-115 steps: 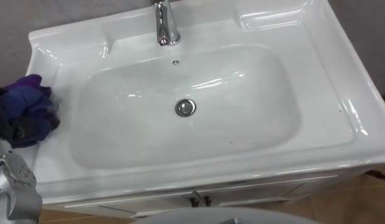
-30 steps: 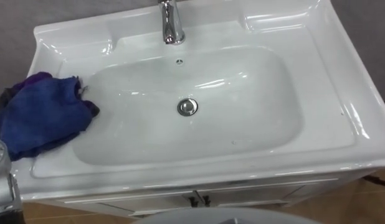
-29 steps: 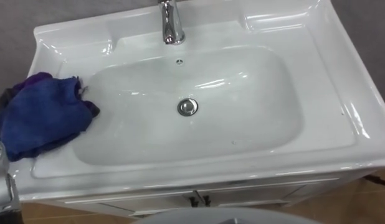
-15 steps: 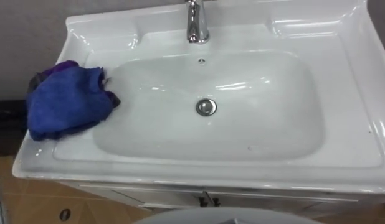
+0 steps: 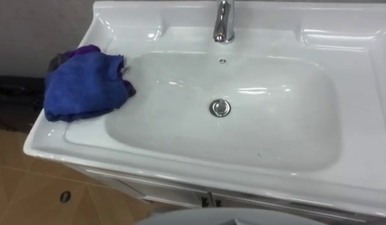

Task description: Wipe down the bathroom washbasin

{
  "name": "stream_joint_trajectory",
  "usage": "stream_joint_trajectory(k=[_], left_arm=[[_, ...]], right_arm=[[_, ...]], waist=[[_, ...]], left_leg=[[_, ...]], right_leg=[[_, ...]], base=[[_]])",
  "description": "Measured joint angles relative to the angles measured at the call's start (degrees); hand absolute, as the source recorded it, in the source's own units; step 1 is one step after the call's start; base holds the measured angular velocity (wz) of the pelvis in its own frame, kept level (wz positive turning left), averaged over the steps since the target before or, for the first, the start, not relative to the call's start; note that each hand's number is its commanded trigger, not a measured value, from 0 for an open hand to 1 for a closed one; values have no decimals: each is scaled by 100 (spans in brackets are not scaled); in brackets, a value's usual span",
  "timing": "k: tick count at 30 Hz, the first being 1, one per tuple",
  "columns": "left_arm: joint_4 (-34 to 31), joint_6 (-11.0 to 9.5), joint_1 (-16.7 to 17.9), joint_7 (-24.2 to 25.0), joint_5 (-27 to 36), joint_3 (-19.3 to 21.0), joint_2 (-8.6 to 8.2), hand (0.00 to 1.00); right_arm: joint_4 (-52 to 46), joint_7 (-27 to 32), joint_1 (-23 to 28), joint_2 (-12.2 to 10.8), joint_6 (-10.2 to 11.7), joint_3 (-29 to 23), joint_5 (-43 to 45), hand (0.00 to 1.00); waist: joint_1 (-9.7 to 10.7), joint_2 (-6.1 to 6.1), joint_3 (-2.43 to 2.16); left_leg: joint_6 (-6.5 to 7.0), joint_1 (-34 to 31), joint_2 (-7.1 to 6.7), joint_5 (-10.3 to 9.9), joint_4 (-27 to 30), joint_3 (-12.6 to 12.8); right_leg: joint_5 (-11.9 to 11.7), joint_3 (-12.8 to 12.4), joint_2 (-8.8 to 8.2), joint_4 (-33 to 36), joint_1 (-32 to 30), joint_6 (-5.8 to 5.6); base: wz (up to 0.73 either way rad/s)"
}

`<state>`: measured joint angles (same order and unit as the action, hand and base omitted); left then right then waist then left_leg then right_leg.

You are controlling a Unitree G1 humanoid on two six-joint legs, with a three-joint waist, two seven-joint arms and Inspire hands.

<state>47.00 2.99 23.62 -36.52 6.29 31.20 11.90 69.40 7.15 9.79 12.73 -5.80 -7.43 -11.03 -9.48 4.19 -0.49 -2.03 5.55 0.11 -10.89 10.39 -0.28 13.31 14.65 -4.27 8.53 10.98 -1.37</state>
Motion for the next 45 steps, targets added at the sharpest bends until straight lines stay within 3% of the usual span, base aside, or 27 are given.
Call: stream_joint_trajectory(k=[5, 7, 13, 16, 19, 22, 25, 30, 39, 45], left_arm=[[1103, -2, 4, 261, 114, -239, -236, 0], [1519, 86, 23, 524, 218, -354, -315, 0], [1632, 221, -171, 1028, -90, -961, -623, 0], [1661, 282, -432, 1111, -232, -1479, -621, 0], [1633, 346, -773, 1311, -541, -1873, -618, 0], [1586, 359, -1103, 1538, -600, -2086, -616, 0], [1594, 340, -1334, 1717, -601, -2192, -612, 0], [1631, 425, -1281, 1897, -602, -2295, -608, 0], [1637, 495, -1171, 2267, -727, -2314, -602, 0], [1703, 655, -1172, 2722, -818, -2616, -435, 0]], right_arm=[[298, -103, -104, 3, 3, -3, 14, 0], [391, -97, -118, 2, 0, -4, 33, 0], [669, -109, -202, -85, 4, 94, 306, 0], [694, -87, -226, -124, -7, 327, 601, 0], [697, -90, -263, -220, -36, 438, 901, 0], [677, -86, -264, -319, -80, 438, 1194, 0], [647, -89, -281, -375, -166, 436, 1295, 0], [601, -100, -150, -394, -301, 433, 1573, 0], [579, -180, -9, -426, -515, 380, 1881, 0], [565, -314, -58, -454, -693, 463, 2012, 0]], waist=[[19, -117, 1], [44, -144, 8], [298, -231, 26], [477, -334, 36], [647, -454, 92], [831, -537, 110], [943, -536, 107], [1112, -552, 86], [1124, -553, 86], [1093, -579, 94]], left_leg=[[3, 28, 5, -1, 3, 13], [33, 37, 17, -19, 36, 71], [59, 10, 5, -15, 56, 75], [63, 11, 8, -11, 53, 94], [64, 20, 12, -11, 55, 120], [67, 39, 15, -14, 39, 198], [73, 79, 37, -20, -15, 376], [74, 185, 45, -21, -120, 529], [72, 312, 96, -30, -187, 672], [75, 290, 115, -42, -162, 722]], right_leg=[[12, -36, 1, 14, 19, -2], [13, -53, -2, 9, 19, -4], [18, -33, -21, 19, 17, -14], [18, -54, -19, 31, 13, -14], [18, -116, -12, 35, -10, -13], [15, -214, -6, 25, -28, -19], [1, -380, 5, 63, -103, -24], [-3, -537, 1, 128, -159, -31], [-8, -667, 42, 209, -164, -26], [-8, -753, 60, 211, -196, -19]], base=[[-1], [-6], [3], [-1], [-7], [-13], [-30], [-21], [-8], [-4]])
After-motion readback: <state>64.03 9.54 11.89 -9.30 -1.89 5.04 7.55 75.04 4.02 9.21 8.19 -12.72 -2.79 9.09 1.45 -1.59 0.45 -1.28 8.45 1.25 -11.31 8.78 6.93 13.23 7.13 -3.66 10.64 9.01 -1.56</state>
